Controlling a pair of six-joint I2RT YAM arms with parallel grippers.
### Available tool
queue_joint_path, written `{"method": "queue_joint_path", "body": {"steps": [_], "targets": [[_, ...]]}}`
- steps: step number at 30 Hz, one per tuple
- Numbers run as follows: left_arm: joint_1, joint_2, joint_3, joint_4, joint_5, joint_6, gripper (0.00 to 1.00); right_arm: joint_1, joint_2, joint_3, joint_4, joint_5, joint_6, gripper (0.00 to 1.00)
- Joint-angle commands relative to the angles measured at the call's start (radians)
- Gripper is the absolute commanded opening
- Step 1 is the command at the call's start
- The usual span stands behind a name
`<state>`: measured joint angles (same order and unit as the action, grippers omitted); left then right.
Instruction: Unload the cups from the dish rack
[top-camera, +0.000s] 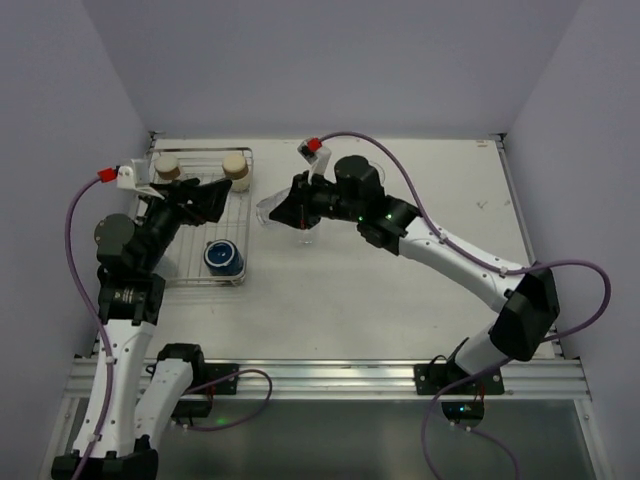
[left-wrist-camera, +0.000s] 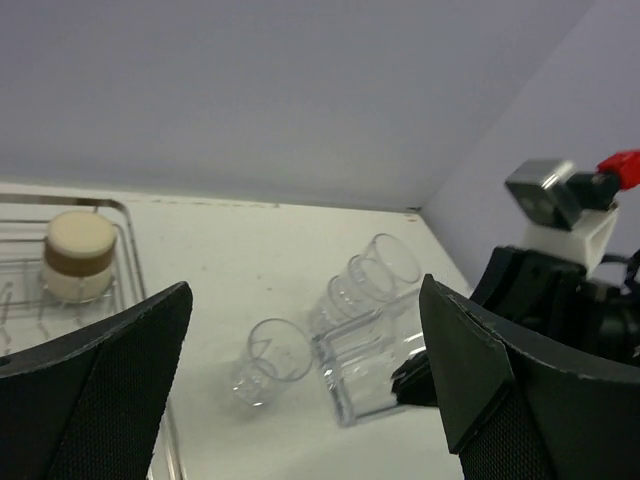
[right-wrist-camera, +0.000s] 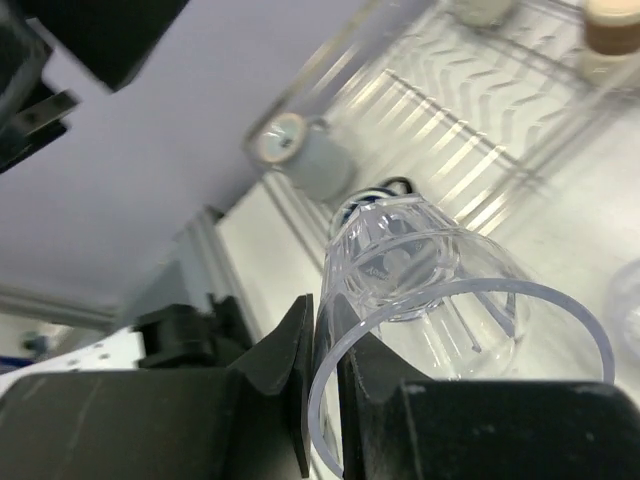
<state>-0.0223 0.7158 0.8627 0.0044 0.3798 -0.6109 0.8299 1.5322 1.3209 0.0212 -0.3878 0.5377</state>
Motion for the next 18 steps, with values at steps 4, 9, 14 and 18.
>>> {"method": "queue_joint_path", "body": {"steps": [4, 9, 14, 18], "targets": [[-0.004, -0.027, -0.097, -0.236, -0.13, 0.242, 0.98, -0.023, 0.202, 0.404, -0.605, 0.272, -0.31, 0.0], [-0.028, -0.018, -0.14, -0.241, -0.125, 0.276, 0.98, -0.023, 0.388, 0.671, -0.866, 0.348, -0.409, 0.0], [-0.036, -0.024, -0.134, -0.251, -0.139, 0.284, 0.98, -0.023, 0.521, 0.79, -0.943, 0.408, -0.464, 0.0], [-0.038, -0.021, -0.134, -0.254, -0.134, 0.283, 0.98, -0.023, 0.586, 0.859, -0.958, 0.395, -0.472, 0.0]]}}
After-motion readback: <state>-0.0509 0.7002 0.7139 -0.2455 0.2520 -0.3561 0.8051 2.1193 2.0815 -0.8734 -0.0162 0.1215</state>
